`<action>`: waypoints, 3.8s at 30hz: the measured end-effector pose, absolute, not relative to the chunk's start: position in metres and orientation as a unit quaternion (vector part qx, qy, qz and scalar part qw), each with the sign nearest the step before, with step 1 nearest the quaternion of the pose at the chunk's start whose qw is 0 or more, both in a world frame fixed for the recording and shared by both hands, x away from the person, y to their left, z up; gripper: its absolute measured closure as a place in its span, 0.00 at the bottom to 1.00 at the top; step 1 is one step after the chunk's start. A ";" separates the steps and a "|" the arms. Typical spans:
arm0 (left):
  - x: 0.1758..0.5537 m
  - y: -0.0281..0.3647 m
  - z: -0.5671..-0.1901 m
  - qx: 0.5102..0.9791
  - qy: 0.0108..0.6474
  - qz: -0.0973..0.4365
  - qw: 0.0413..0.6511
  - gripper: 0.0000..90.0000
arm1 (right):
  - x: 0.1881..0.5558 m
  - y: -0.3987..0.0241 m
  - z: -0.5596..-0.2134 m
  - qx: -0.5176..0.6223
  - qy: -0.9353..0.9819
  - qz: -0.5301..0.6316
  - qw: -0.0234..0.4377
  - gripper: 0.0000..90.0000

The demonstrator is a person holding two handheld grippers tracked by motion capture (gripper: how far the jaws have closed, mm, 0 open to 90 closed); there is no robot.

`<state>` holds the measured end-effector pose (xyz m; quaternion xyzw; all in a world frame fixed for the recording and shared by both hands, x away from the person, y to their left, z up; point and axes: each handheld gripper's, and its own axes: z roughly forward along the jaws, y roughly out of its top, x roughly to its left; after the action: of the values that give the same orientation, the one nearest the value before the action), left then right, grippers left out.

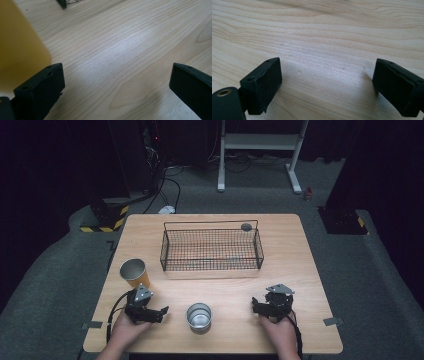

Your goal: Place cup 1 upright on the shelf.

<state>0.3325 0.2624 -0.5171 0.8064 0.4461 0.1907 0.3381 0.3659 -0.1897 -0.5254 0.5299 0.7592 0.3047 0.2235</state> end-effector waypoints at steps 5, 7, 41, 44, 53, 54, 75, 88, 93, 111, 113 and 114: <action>0.329 0.277 -0.511 0.791 0.460 0.202 0.350 0.01 | 0.366 -0.190 -0.525 0.530 0.759 0.305 0.223 0.10; 0.328 0.281 -0.510 0.785 0.467 0.201 0.354 0.01 | 0.366 -0.190 -0.525 0.530 0.759 0.305 0.223 0.10; 0.331 0.320 -0.497 0.727 0.511 0.259 0.379 0.01 | 0.366 -0.190 -0.525 0.530 0.759 0.305 0.221 0.10; 0.335 0.322 -0.497 0.718 0.516 0.265 0.384 0.01 | 0.366 -0.190 -0.525 0.530 0.760 0.305 0.221 0.10; 0.343 0.322 -0.493 0.701 0.523 0.279 0.397 0.01 | 0.366 -0.190 -0.525 0.530 0.759 0.305 0.221 0.10; 0.343 0.322 -0.493 0.701 0.523 0.279 0.397 0.01 | 0.366 -0.190 -0.525 0.530 0.759 0.305 0.221 0.10; 0.373 0.321 -0.490 0.682 0.530 0.292 0.411 0.01 | 0.366 -0.190 -0.525 0.529 0.760 0.305 0.221 0.09; 0.373 0.322 -0.489 0.680 0.512 0.312 0.422 0.09 | 0.366 -0.190 -0.525 0.529 0.760 0.305 0.221 0.10; 0.374 0.323 -0.490 0.674 0.512 0.311 0.433 0.13 | 0.366 -0.190 -0.525 0.529 0.760 0.305 0.222 0.10; 0.369 0.319 -0.488 0.672 0.505 0.322 0.436 0.16 | 0.366 -0.190 -0.525 0.530 0.760 0.305 0.221 0.09; 0.368 0.319 -0.486 0.671 0.503 0.320 0.441 0.16 | 0.366 -0.190 -0.525 0.530 0.760 0.305 0.221 0.10; 0.367 0.317 -0.485 0.672 0.500 0.320 0.443 0.16 | 0.366 -0.190 -0.525 0.530 0.760 0.305 0.221 0.10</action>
<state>0.3672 0.3173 -0.4852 0.6720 0.4999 0.3202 0.4428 0.3660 -0.1898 -0.5254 0.5299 0.7596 0.3053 0.2213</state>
